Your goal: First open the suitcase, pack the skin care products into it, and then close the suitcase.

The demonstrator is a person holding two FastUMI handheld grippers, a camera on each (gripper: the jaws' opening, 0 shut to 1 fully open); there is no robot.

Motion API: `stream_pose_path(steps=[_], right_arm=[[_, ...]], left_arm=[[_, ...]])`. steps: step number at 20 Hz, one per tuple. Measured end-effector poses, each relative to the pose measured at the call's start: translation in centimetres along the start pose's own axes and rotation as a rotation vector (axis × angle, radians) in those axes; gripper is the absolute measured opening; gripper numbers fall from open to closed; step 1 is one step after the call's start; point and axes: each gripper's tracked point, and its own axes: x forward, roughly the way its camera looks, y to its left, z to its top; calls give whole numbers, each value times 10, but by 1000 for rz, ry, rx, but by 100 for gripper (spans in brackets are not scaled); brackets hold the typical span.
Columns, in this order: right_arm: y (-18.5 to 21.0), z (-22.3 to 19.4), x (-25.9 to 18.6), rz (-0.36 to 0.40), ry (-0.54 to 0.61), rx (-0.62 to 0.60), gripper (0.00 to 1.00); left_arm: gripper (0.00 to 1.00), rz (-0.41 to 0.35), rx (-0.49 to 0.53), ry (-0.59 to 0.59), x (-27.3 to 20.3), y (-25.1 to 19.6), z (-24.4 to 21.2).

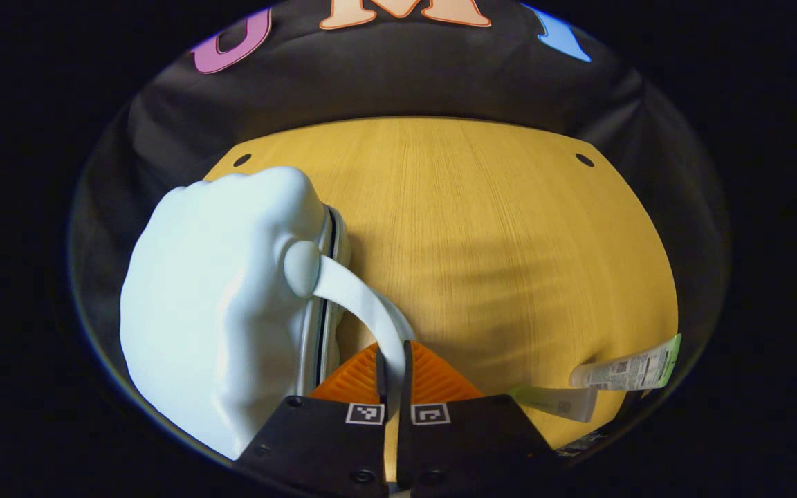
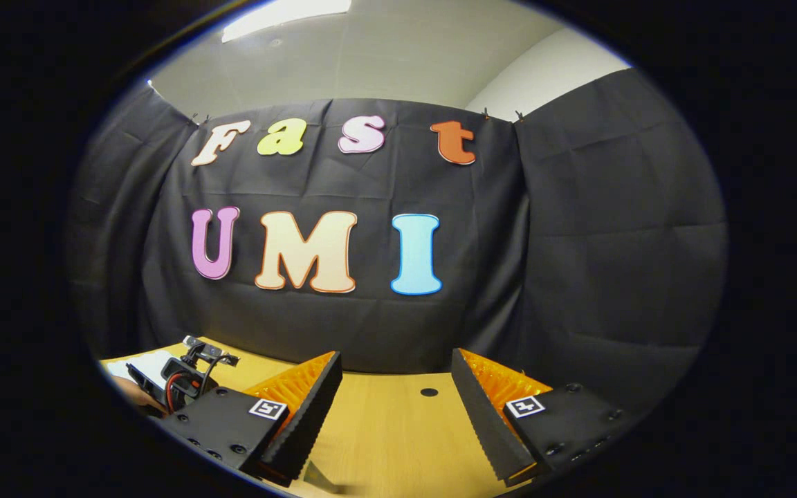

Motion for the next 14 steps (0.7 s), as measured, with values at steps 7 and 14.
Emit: stream_pose_path(steps=[7, 14], right_arm=[[3, -3, 6, 84, -30, 36, 99], [43, 8, 0, 103, -56, 43, 98]], left_arm=[[0, 33, 6, -100, -35, -9, 27], [0, -37, -22, -199, -83, 6, 54]])
